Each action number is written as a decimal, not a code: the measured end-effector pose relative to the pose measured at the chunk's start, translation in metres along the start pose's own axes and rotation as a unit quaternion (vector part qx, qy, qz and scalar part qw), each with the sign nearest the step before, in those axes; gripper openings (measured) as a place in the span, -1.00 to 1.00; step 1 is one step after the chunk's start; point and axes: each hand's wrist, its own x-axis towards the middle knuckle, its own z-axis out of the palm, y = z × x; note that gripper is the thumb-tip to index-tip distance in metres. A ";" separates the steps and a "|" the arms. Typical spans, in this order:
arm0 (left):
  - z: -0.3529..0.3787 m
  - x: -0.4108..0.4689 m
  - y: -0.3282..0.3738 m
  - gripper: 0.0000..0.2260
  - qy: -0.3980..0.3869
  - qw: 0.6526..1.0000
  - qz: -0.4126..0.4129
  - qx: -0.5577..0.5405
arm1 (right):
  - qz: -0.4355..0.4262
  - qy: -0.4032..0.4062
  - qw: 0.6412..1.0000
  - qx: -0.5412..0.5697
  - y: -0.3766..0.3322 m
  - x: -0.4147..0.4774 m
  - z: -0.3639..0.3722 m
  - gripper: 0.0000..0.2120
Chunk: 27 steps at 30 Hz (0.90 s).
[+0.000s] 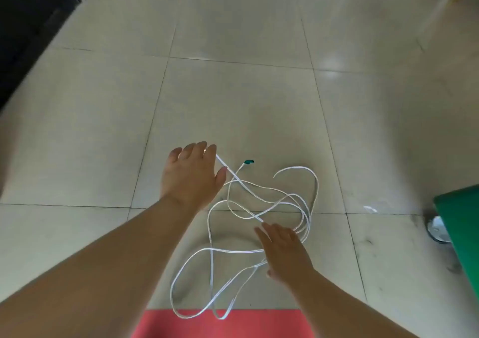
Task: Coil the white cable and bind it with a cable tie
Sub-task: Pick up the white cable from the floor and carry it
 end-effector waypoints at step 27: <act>0.057 0.012 -0.035 -0.51 0.019 1.000 -0.004 0.000 | -0.147 -0.111 0.981 -0.057 0.019 0.069 0.014 0.26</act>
